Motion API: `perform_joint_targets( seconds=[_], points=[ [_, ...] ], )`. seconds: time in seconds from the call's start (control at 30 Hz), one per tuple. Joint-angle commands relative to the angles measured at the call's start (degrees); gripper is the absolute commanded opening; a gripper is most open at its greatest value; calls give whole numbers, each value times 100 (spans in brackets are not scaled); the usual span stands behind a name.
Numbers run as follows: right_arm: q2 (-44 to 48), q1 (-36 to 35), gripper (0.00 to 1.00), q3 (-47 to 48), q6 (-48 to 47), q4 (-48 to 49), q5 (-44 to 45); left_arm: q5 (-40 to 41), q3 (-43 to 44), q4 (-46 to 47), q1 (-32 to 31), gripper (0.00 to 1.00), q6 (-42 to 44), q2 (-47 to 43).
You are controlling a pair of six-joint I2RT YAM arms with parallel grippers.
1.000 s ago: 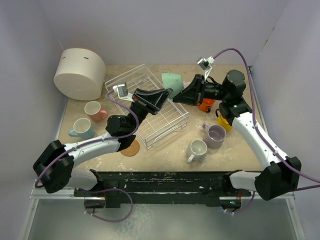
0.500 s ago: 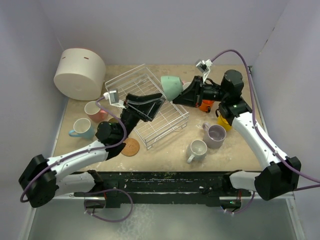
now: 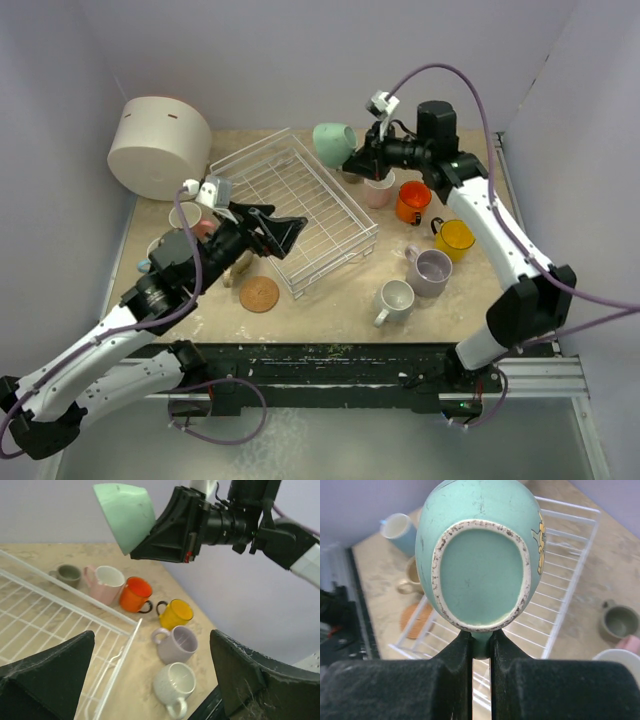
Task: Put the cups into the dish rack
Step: Turn the cup upside down in the dish rack.
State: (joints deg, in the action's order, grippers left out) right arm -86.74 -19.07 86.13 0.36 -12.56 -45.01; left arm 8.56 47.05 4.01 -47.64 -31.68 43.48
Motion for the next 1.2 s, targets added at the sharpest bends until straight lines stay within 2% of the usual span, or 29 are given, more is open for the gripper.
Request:
perform_joint_targets(
  seconds=[0.0,0.1,0.23,0.4,0.47,0.63,1.03,1.17],
  points=[
    [-688,-364,0,1006,-1126,-674,1110,384,1101,-2536,62,99,1064,59],
    [-1289,-673,0,1654,-1261,-916,1662,570,1253,-2896,174,99,1251,-8],
    [-2305,-1058,0,3029,-1442,-1541,2322,861,1031,-3051,369,99,1318,-158],
    [-3249,-1393,0,3781,-1210,-1595,2662,1539,566,-3043,488,99,1522,-157],
    [-3594,-1484,0,4052,-1129,-1579,2841,1657,664,-3251,515,99,1547,-124],
    [-4227,-1650,0,4307,-726,-1046,3620,2255,736,-3504,515,99,1763,-304],
    [-5292,-1676,0,4846,-259,-221,4697,2729,504,-3800,524,99,1639,-752],
    [-5466,-1677,9,4960,-209,-84,4844,2673,496,-3782,524,99,1671,-708]
  ],
)
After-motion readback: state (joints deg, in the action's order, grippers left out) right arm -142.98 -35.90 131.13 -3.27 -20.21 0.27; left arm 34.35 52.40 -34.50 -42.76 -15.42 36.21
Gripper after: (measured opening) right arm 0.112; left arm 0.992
